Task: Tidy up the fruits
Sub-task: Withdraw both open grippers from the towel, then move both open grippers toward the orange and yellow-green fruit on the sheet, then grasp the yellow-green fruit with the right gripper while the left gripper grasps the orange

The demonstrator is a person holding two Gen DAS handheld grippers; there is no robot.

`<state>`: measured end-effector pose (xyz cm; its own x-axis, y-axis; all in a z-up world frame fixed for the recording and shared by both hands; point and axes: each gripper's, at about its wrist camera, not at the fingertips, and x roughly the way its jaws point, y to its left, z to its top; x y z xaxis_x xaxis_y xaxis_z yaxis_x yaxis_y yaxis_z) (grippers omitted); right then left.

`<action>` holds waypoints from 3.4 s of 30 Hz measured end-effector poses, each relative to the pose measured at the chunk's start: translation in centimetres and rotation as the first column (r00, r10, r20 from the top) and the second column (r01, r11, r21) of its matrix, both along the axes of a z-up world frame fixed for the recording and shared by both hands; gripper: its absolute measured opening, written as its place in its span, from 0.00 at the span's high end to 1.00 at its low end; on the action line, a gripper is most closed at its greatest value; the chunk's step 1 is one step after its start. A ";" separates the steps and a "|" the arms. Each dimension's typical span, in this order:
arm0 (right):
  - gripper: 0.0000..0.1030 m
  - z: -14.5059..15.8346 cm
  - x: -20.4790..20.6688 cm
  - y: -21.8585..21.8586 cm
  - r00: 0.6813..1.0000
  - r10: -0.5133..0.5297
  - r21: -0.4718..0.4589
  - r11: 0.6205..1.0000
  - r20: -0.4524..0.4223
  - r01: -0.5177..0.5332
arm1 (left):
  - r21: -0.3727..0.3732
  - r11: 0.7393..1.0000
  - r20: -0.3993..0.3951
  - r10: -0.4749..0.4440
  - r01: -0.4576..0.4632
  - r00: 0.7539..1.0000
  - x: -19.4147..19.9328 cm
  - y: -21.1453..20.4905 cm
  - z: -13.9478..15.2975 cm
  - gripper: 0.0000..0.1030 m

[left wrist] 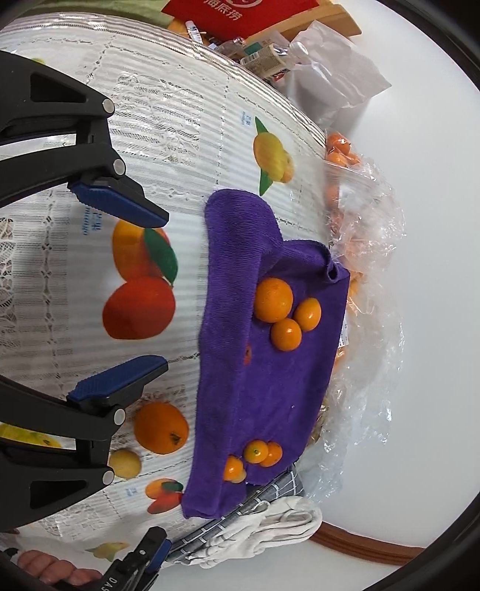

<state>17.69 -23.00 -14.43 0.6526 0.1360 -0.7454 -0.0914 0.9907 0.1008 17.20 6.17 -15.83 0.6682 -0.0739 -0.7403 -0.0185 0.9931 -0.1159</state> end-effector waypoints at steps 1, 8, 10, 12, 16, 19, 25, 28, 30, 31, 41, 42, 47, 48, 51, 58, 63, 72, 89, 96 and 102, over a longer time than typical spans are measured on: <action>0.42 0.0 0.0 0.0 1.000 -0.001 0.003 1.000 -0.001 0.001 | 0.003 1.000 0.002 -0.002 0.002 1.000 -0.1 -0.1 0.0 0.32; 0.42 0.3 -0.1 -0.1 1.000 0.001 0.010 1.000 0.009 -0.002 | -0.002 0.999 -0.007 -0.034 0.034 0.999 -0.2 -0.6 -0.3 0.32; 0.42 0.3 -0.1 0.1 1.000 0.008 0.006 1.000 0.015 -0.008 | 0.011 0.999 -0.014 -0.034 0.034 0.999 -0.2 -0.7 -0.6 0.32; 0.42 0.4 0.0 0.3 1.000 0.012 0.001 1.000 0.020 -0.012 | 0.012 1.000 -0.024 -0.028 0.029 0.999 -0.1 -0.6 -1.0 0.32; 0.44 0.2 0.1 0.7 1.000 0.023 0.012 1.000 0.018 -0.023 | -0.035 0.999 -0.030 -0.008 0.007 1.000 -0.2 0.3 -1.6 0.32; 0.48 -0.1 0.2 1.3 0.999 0.039 0.019 0.999 0.015 -0.039 | -0.069 0.998 -0.028 -0.003 0.001 1.000 -0.2 0.8 -1.6 0.32; 0.55 -0.5 0.4 3.6 0.994 0.108 0.041 0.993 0.005 -0.108 | -0.068 0.998 -0.013 -0.012 0.011 1.000 -0.5 0.8 -1.7 0.32; 0.55 -0.4 -0.2 5.6 0.981 0.195 0.058 0.979 0.011 -0.195 | -0.111 0.994 -0.004 -0.005 0.004 1.000 -0.6 1.4 -1.7 0.32; 0.55 -0.4 -0.7 7.0 0.971 0.239 0.033 0.970 0.024 -0.240 | -0.146 0.989 0.001 0.001 -0.001 1.000 -0.8 1.9 -1.7 0.32; 0.55 -0.6 -0.9 7.6 0.966 0.257 0.022 0.966 0.024 -0.258 | -0.163 0.987 0.002 0.003 -0.003 1.000 -0.8 2.1 -1.6 0.32; 0.77 -3.1 0.0 10.2 0.961 0.274 -0.027 0.961 -0.047 -0.275 | -0.187 0.982 0.011 0.028 -0.026 1.000 -1.0 2.5 -1.6 0.32; 0.79 -3.1 -0.1 10.2 0.962 0.270 -0.037 0.962 -0.043 -0.271 | -0.188 0.982 0.011 0.029 -0.027 1.000 -1.0 2.6 -1.6 0.32; 0.89 -2.8 -0.6 10.0 0.962 0.272 -0.032 0.962 -0.026 -0.273 | -0.203 0.979 0.012 0.027 -0.025 1.000 -1.1 2.7 -1.6 0.33; 0.89 -2.6 -0.7 9.7 0.964 0.264 -0.033 0.964 -0.016 -0.264 | -0.204 0.979 0.012 0.027 -0.024 1.000 -1.1 2.7 -1.6 0.33; 0.89 -2.2 -1.1 8.5 0.971 0.240 -0.017 0.971 -0.004 -0.240 | -0.196 0.980 0.010 0.025 -0.023 1.000 -1.1 2.7 -1.7 0.33; 0.78 -2.0 -1.1 8.2 0.968 0.250 0.017 0.968 -0.023 -0.250 | -0.189 0.982 0.006 0.025 -0.024 1.000 -1.1 2.6 -1.7 0.32; 0.64 -2.0 -0.8 9.8 0.962 0.274 -0.008 0.962 -0.002 -0.274 | -0.189 0.982 0.006 0.025 -0.023 1.000 -1.1 2.6 -1.7 0.32; 0.66 -3.3 1.9 11.2 0.969 0.244 -0.082 0.966 -0.047 -0.247 | -0.185 0.982 0.012 0.042 -0.039 0.999 -1.3 2.9 -1.6 0.32; 0.74 -1.2 0.2 5.4 0.991 0.120 -0.118 0.987 0.053 -0.113 | -0.125 0.992 -0.006 0.011 -0.012 1.000 -1.0 2.3 -1.8 0.30; 0.74 -1.8 0.4 2.0 0.998 0.046 -0.089 0.995 0.050 -0.041 | -0.112 0.994 0.003 0.003 -0.003 1.000 -1.1 2.1 -1.7 0.30; 0.74 -2.1 0.3 0.8 0.998 0.030 -0.071 0.997 0.051 -0.027 | -0.107 0.987 0.060 -0.111 0.117 0.992 -2.1 -0.2 -0.4 0.30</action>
